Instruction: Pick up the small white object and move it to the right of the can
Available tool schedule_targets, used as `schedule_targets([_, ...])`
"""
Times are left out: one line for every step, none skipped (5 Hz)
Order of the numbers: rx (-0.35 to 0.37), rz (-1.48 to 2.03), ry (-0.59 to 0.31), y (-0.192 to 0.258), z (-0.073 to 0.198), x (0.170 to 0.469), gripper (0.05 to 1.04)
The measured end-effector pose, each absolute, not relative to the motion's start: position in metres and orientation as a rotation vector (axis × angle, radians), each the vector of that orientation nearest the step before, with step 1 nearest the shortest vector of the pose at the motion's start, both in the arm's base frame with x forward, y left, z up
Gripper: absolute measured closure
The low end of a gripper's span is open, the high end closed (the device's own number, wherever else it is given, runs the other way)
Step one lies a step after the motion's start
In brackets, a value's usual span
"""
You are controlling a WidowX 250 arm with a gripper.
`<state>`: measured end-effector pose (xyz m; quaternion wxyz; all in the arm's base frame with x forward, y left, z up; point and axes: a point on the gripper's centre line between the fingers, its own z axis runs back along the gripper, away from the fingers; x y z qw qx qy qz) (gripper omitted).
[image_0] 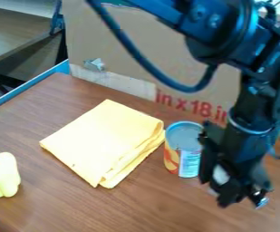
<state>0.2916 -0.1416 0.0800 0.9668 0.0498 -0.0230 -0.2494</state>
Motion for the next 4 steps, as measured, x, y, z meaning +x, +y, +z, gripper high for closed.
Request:
schedule_targets([0.055, -0.503, -0.054, -0.149, 0.077, 0.322, 0.49])
schedule_targets([0.021, -0.488, -0.014, -0.156, 0.069, 0.347, 0.49])
schedule_targets([0.031, -0.484, 0.044, -0.165, 0.053, 0.366, 0.49])
schedule_targets([0.041, -0.483, 0.078, -0.182, 0.035, 0.362, 0.49])
